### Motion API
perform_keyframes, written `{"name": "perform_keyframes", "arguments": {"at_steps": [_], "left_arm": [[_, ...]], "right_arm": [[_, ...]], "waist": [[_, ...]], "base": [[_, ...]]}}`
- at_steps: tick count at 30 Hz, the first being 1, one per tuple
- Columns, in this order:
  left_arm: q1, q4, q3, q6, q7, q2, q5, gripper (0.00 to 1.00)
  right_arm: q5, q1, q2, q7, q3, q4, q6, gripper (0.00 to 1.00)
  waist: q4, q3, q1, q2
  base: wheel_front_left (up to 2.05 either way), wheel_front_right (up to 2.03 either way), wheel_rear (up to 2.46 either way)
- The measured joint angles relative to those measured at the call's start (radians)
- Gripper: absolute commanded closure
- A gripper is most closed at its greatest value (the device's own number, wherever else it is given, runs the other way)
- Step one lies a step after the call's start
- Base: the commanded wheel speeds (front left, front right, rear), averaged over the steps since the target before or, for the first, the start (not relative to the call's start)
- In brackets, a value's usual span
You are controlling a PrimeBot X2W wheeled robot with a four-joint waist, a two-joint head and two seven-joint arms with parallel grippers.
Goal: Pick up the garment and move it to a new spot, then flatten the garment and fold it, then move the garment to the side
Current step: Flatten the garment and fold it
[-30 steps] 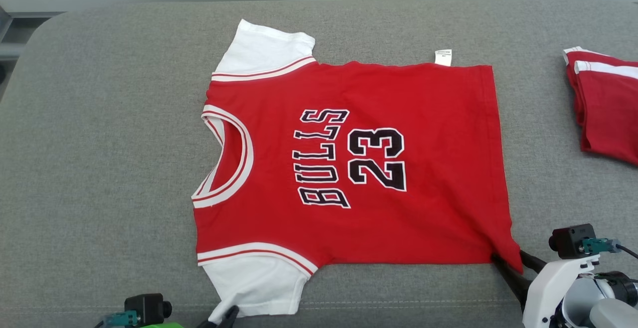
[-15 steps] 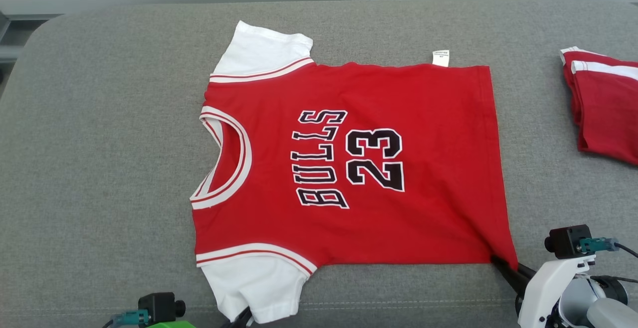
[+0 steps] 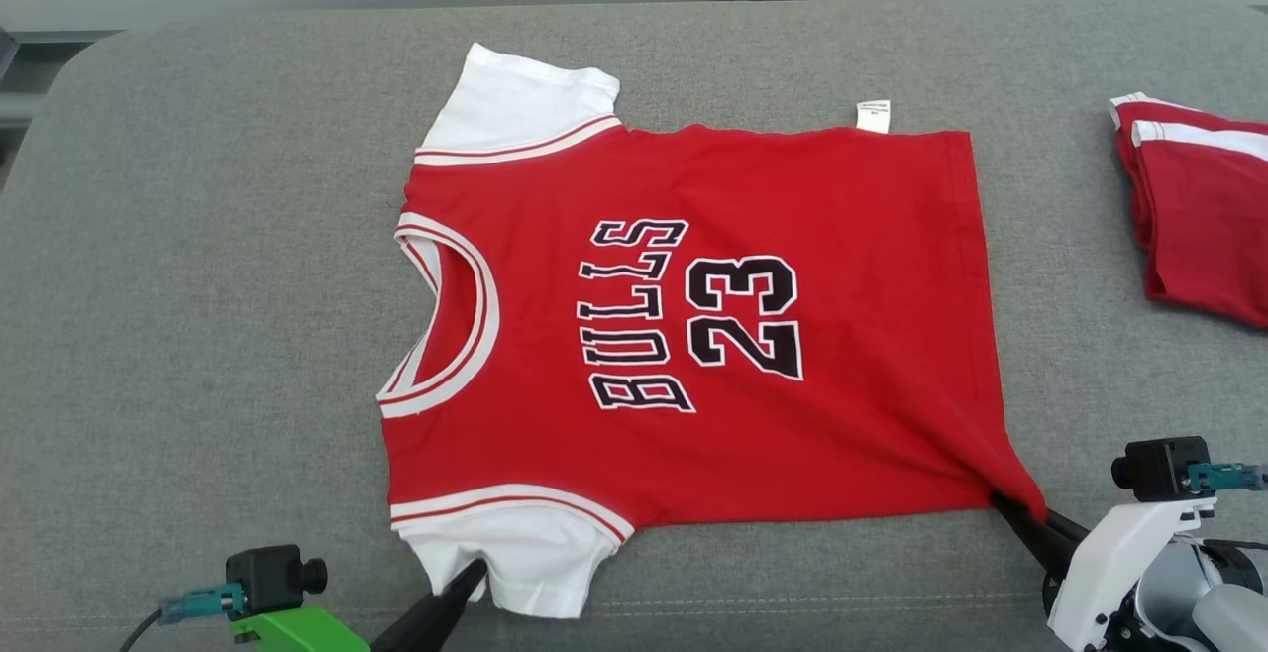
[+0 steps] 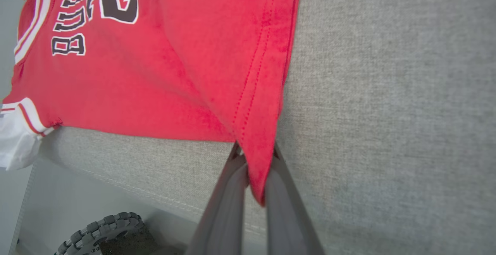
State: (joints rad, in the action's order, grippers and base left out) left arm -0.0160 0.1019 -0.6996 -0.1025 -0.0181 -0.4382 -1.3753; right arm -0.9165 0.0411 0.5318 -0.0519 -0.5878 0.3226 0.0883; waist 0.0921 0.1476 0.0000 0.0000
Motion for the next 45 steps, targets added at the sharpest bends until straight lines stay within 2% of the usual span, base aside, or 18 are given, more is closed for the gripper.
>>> {"name": "perform_keyframes", "arguments": {"at_steps": [8,15,21,32,40,45], "left_arm": [[0.036,-0.129,0.025,-0.003,0.002,-0.054,-0.005,1.00],[0.069,-0.268,0.018,-0.012,-0.009,-0.099,-0.005,1.00],[0.113,-0.326,0.051,-0.012,-0.003,-0.152,-0.005,1.00],[0.160,-0.477,0.086,-0.012,0.024,-0.202,-0.006,1.00],[0.173,-0.539,0.125,0.015,0.009,-0.266,-0.006,1.00],[0.096,-0.583,0.168,0.029,-0.038,-0.315,-0.031,1.00]], "right_arm": [[-0.034,-0.024,0.017,0.009,0.020,-0.045,0.017,1.00],[-0.080,-0.079,0.050,0.034,0.062,-0.077,0.017,1.00],[-0.091,-0.095,0.060,0.035,0.066,-0.112,0.017,1.00],[-0.140,-0.168,0.077,0.044,0.081,-0.221,0.019,1.00],[-0.099,-0.115,0.130,0.004,0.066,-0.298,0.020,1.00],[-0.072,-0.040,0.150,-0.048,0.054,-0.335,0.020,1.00]], "waist": [[-0.004,-0.009,0.0000,0.0000],[0.010,-0.010,0.0000,0.0000],[0.015,-0.007,0.0000,0.0000],[0.011,0.004,0.0000,0.0000],[-0.008,0.053,0.0000,0.0000],[-0.017,0.103,0.0001,0.0000]], "base": [[0.00,0.00,0.00],[0.00,0.00,0.00],[0.00,0.00,0.00],[0.00,0.00,0.00],[0.00,0.00,0.00],[0.00,0.00,0.00]]}}
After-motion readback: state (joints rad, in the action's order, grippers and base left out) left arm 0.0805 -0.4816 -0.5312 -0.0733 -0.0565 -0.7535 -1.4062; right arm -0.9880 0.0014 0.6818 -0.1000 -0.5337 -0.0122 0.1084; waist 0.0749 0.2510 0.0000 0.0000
